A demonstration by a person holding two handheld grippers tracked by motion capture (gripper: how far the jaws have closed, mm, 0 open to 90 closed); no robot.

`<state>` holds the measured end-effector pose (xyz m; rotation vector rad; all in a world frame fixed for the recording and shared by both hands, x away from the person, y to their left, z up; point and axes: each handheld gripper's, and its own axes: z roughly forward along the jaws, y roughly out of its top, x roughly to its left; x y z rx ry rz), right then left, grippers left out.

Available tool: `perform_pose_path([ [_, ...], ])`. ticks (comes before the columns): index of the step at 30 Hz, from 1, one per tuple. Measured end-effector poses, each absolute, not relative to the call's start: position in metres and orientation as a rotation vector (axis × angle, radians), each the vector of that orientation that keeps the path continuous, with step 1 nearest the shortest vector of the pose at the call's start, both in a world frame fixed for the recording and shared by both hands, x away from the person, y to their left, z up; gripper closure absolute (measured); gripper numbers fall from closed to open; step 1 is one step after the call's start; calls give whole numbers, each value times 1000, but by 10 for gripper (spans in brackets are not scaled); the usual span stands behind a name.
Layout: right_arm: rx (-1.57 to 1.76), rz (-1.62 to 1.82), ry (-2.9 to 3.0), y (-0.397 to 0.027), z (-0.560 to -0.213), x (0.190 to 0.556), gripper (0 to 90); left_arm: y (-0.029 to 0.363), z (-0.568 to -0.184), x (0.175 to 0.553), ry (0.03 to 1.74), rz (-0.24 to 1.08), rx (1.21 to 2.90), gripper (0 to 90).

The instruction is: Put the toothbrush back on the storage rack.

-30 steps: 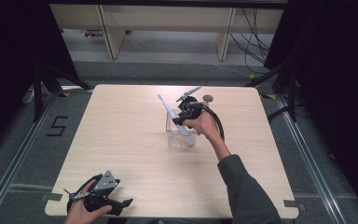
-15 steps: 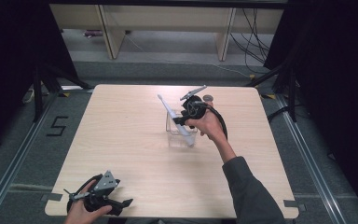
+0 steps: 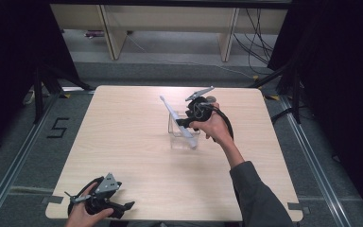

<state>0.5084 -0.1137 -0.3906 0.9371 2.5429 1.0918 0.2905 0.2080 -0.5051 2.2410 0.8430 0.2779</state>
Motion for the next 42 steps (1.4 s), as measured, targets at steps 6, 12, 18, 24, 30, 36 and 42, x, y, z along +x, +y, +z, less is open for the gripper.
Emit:
perform_pose_path([
  [6, 978, 1114, 2528, -118, -392, 504, 386, 208, -505, 290, 842, 276, 2246, 151],
  [12, 993, 1155, 2496, -123, -391, 499, 377, 208, -506, 291, 845, 278, 2240, 151],
  [18, 975, 1187, 2474, -126, -388, 492, 367, 208, -506, 291, 846, 278, 2240, 152],
  [24, 932, 1204, 2499, -129, -384, 483, 366, 209, -506, 291, 847, 278, 2240, 152],
  [30, 927, 1212, 2501, -134, -385, 475, 357, 208, -506, 291, 852, 273, 2236, 152],
  [36, 882, 1243, 2460, -138, -384, 469, 347, 209, -507, 291, 847, 272, 2235, 152],
  [42, 887, 1279, 2464, -142, -384, 455, 342, 208, -507, 290, 848, 275, 2245, 152],
])
